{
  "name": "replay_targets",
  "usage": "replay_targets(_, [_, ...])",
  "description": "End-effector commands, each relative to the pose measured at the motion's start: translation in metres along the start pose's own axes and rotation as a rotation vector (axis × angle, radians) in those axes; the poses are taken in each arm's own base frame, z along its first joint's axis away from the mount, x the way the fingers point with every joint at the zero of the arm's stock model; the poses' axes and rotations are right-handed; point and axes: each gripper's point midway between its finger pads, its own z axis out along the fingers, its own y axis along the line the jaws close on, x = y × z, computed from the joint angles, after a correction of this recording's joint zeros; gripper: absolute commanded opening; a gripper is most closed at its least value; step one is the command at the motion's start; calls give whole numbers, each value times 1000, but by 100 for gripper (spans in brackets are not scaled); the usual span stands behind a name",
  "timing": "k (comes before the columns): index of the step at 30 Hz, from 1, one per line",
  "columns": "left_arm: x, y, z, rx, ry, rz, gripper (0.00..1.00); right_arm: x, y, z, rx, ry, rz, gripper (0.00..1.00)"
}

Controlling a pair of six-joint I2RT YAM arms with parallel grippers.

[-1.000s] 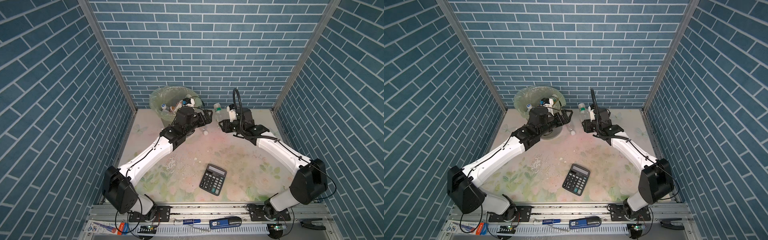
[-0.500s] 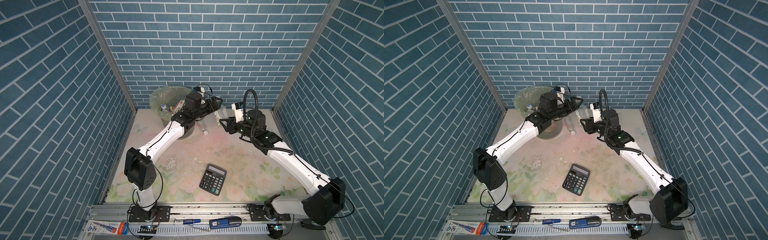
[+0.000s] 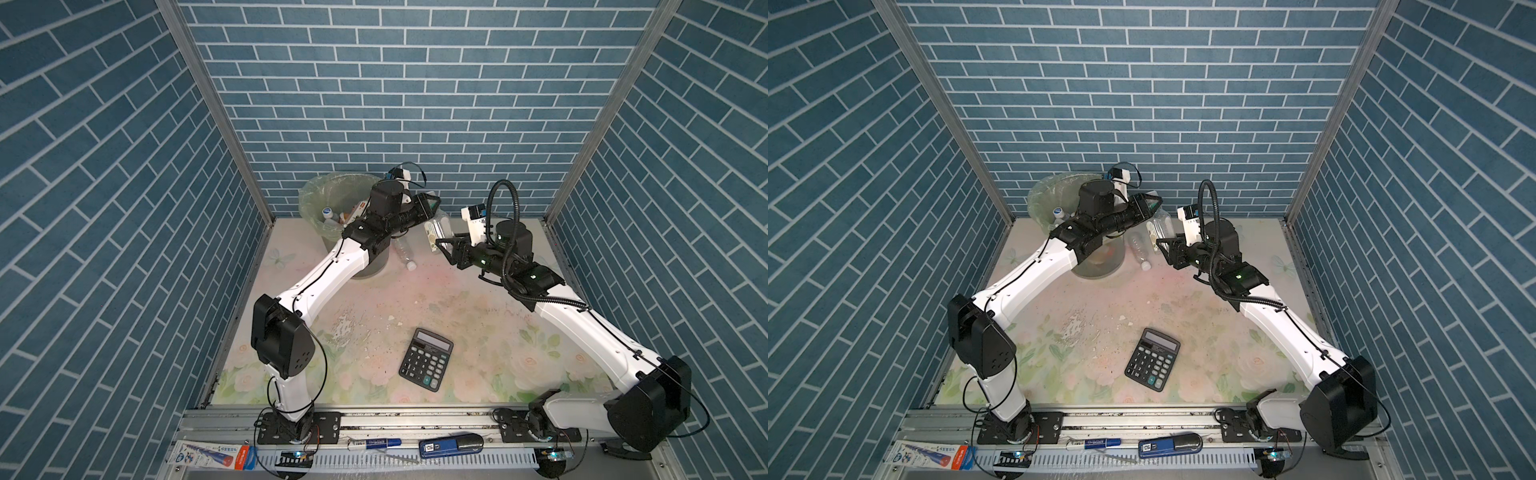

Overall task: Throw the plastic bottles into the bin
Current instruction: 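Close the left gripper on the square bottle's white cap, then carry the square bottle over the bin with the left gripper while the right opens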

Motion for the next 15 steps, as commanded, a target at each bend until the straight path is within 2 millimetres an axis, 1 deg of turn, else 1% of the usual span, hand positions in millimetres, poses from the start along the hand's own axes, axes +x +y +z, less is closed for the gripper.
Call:
replay_targets(1, [-12, -11, -10, 6, -19, 69, 37, -4, 13, -7, -52, -26, -49, 61])
replay_targets(3, [-17, -10, -13, -11, -26, 92, 34, -6, 13, -10, -48, -35, -53, 73])
replay_targets(6, [-33, -7, -25, -54, -53, 142, 32, -12, 18, -15, -62, -60, -61, 94])
replay_targets(7, [-40, -6, -30, -72, -62, 165, 32, -15, 19, -18, -67, -74, -61, 99])
replay_targets(10, [-67, -10, -51, -120, -114, 241, 32, -23, 21, -22, -64, -108, -58, 99])
replay_targets(12, [-87, -13, -70, -164, -166, 301, 32, -26, 20, -23, -57, -117, -59, 99])
replay_targets(14, [-110, -22, -95, -203, -234, 365, 32, -28, 19, -22, -50, -121, -59, 99])
replay_targets(15, [-120, -25, -104, -218, -261, 391, 32, -27, 19, -22, -48, -119, -58, 99])
